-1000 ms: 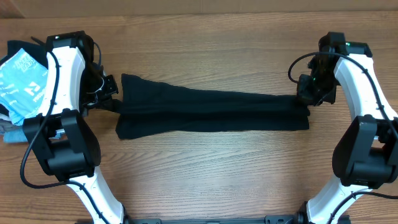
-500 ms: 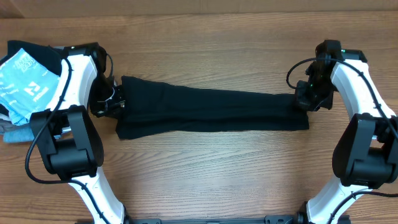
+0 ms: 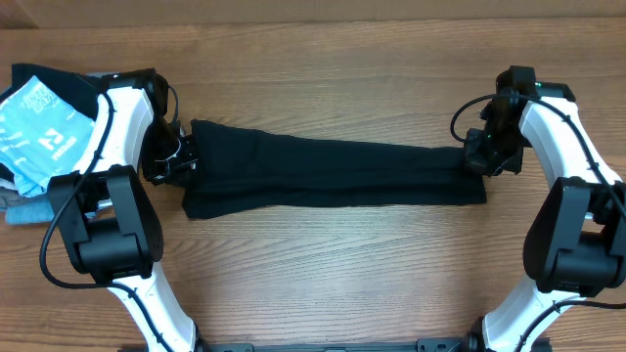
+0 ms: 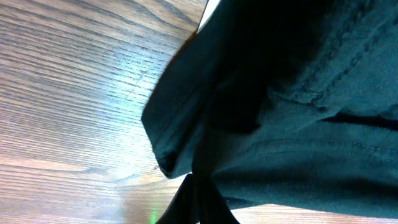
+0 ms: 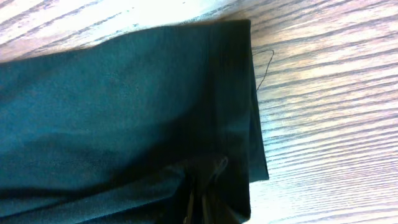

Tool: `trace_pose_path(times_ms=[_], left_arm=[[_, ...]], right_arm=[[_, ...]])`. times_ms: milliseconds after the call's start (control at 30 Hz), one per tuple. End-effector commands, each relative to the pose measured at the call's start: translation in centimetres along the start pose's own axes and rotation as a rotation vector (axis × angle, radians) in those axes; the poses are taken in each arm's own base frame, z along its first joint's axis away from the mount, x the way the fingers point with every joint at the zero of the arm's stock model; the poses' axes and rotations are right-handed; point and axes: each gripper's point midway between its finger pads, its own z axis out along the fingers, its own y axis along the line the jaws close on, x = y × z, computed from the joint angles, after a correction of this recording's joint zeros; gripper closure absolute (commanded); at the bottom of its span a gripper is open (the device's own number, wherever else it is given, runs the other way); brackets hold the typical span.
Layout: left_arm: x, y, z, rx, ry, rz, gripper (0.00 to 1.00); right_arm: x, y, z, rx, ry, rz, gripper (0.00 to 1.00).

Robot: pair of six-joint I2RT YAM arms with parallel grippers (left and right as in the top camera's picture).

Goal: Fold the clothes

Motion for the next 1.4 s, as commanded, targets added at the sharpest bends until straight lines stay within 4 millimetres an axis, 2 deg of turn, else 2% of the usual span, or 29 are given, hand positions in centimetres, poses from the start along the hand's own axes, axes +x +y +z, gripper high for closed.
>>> trace_pose_path(times_ms=[0, 33, 67, 100, 133, 167, 233, 333, 400, 467, 567, 633, 733, 800, 900, 1067, 1233, 1367], left_arm=[[0.1, 0.2, 0.2, -0.025, 0.005, -0.015, 0.83], [0.3, 0.2, 0.2, -0.026, 0.011, -0.014, 0.68], [0.3, 0.2, 0.2, -0.027, 0.014, -0.007, 0.60], [0.3, 0.2, 0.1, -0.027, 0.014, -0.003, 0.56], [0.3, 0.2, -0.2, -0.025, 0.009, -0.003, 0.52], [0.1, 0.1, -0.7, -0.024, 0.001, 0.000, 0.48], [-0.7, -0.4, -3.8, -0.012, -0.050, 0.006, 0.43], [-1.8, -1.6, -8.0, 0.026, -0.147, 0.022, 0.43], [-2.2, -3.3, -10.3, 0.092, -0.205, 0.056, 0.46], [-2.4, -5.2, -11.1, 0.154, -0.231, 0.118, 0.56], [-2.3, -8.2, -9.9, 0.212, -0.220, 0.207, 0.79], [-2.1, -10.5, -8.4, 0.243, -0.198, 0.258, 0.87], [-2.1, -13.5, -6.0, 0.238, -0.206, 0.336, 0.90], [-2.0, -14.8, -5.0, 0.232, -0.204, 0.370, 0.90], [-1.4, -16.2, -2.2, 0.196, -0.159, 0.408, 0.89], [-1.6, -16.0, 0.9, 0.171, -0.084, 0.404, 0.89], [-1.7, -15.5, 3.3, 0.149, -0.023, 0.388, 0.89], [-2.2, -14.6, 4.2, 0.094, -0.018, 0.382, 0.89]], right_arm=[[0.3, -1.0, 0.0, 0.029, -0.011, 0.016, 0.96], [0.3, -1.0, 0.0, 0.030, -0.010, 0.015, 0.88], [0.3, -1.0, 0.0, 0.030, -0.010, 0.015, 0.63], [0.3, -1.0, 0.0, 0.030, -0.008, 0.016, 0.44], [0.4, -1.0, 0.0, 0.030, -0.005, 0.016, 0.35], [0.5, -1.0, 0.0, 0.031, -0.004, 0.016, 0.32], [-0.1, -0.9, -1.3, 0.028, -0.019, 0.015, 0.28], [-1.2, 0.0, -3.6, -0.012, -0.053, 0.011, 0.27], [-1.6, 2.1, -5.3, -0.121, -0.067, 0.003, 0.30], [-1.6, 4.5, -6.1, -0.258, -0.066, -0.010, 0.38], [-1.6, 6.9, -6.1, -0.379, -0.059, -0.033, 0.74], [-1.4, 8.1, -5.8, -0.390, -0.063, -0.091, 0.96], [-0.8, 8.9, -5.0, -0.363, -0.056, -0.144, 0.96], [-0.6, 8.3, -3.9, -0.307, -0.050, -0.149, 0.96], [0.9, 7.1, -1.3, -0.250, 0.001, -0.138, 0.96], [2.0, 4.9, 2.6, -0.160, 0.021, -0.090, 0.96], [3.8, 3.6, 3.1, -0.099, 0.088, -0.056, 0.96], [4.7, 2.0, 3.1, -0.003, 0.123, 0.002, 0.96]])
